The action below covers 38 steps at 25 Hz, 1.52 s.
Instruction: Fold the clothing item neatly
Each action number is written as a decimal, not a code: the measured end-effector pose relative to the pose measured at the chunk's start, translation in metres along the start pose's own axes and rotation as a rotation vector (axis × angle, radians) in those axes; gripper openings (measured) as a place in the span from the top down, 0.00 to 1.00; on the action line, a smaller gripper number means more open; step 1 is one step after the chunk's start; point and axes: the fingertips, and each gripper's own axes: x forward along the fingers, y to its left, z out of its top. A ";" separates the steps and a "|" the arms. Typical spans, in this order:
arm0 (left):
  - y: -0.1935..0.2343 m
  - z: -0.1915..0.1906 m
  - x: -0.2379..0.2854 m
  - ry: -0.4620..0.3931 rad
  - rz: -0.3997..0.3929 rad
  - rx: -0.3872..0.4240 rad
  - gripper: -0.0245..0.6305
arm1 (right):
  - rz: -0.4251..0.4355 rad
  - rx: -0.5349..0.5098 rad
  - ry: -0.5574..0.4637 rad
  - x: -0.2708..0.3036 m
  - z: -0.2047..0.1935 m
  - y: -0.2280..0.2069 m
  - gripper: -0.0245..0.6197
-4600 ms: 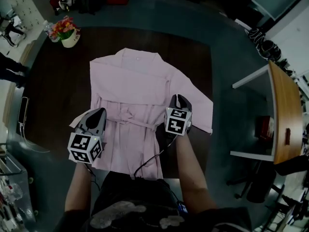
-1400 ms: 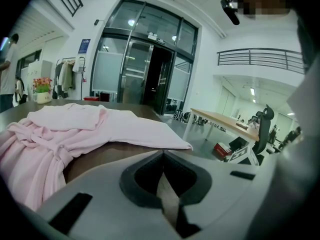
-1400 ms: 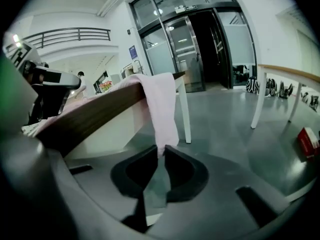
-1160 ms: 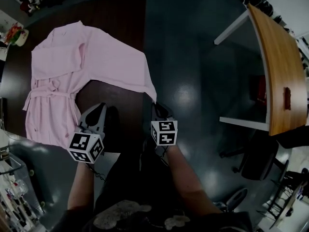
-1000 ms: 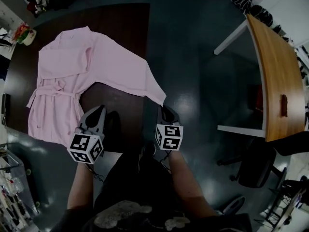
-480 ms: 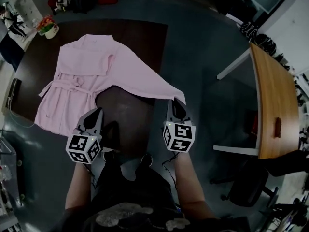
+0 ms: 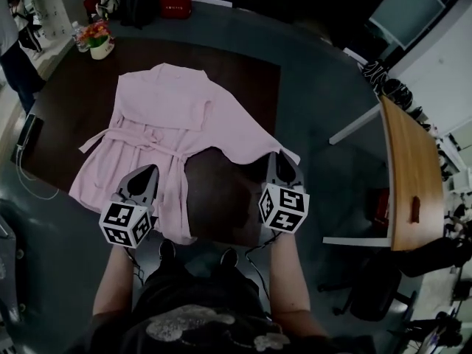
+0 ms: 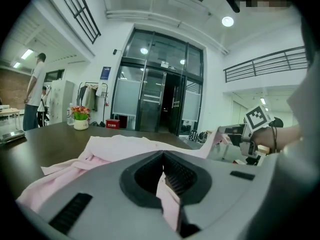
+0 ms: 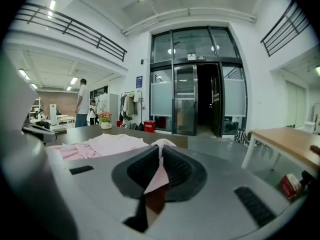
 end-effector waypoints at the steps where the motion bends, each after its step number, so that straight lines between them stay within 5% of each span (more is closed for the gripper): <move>1: 0.012 0.001 -0.004 -0.002 -0.005 -0.003 0.95 | -0.007 -0.007 0.002 0.003 0.003 0.009 0.94; 14: 0.112 0.003 -0.028 0.040 -0.097 0.024 0.95 | -0.120 -0.006 0.074 0.027 -0.003 0.086 0.94; 25: 0.123 0.020 -0.025 0.032 -0.003 0.032 0.95 | -0.036 0.011 0.018 0.066 0.022 0.085 0.94; 31: 0.149 0.028 -0.023 0.026 0.033 0.056 0.95 | 0.050 -0.052 -0.022 0.094 0.052 0.118 0.94; 38: 0.210 0.033 -0.004 0.025 -0.011 0.049 0.95 | 0.052 -0.095 -0.032 0.131 0.074 0.175 0.94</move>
